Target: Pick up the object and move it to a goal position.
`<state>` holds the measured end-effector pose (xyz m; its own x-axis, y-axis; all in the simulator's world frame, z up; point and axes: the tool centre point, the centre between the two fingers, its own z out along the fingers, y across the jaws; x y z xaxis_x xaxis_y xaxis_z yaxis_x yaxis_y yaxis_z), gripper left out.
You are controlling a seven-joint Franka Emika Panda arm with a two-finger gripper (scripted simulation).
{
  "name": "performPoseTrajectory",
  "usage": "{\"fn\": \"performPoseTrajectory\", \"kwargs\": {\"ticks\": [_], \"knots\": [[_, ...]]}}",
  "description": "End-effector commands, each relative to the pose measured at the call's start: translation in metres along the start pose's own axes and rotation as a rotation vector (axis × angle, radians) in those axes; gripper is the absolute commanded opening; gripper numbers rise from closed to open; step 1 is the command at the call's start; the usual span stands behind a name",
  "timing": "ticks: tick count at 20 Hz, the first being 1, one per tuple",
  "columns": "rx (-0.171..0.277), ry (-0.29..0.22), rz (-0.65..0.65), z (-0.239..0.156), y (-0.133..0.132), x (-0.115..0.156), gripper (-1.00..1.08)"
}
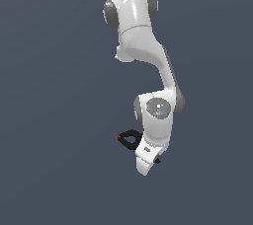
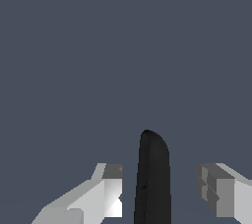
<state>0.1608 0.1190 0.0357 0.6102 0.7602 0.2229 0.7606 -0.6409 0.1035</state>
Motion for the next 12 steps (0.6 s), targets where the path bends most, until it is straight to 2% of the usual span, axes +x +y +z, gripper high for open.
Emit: {"fn": "performPoseTrajectory", "kwargs": {"ticks": [1,8,9,12], "knots": [[0.0,0.0,-0.001,0.0092,-0.0004,-0.0005,0.28],[0.0,0.001,-0.002,0.0155,0.0,0.0006,0.28],[0.0,0.001,-0.002,0.0155,0.0,0.0006,-1.0],[0.0,0.001,-0.002,0.0155,0.0,0.0006,-1.0]]}}
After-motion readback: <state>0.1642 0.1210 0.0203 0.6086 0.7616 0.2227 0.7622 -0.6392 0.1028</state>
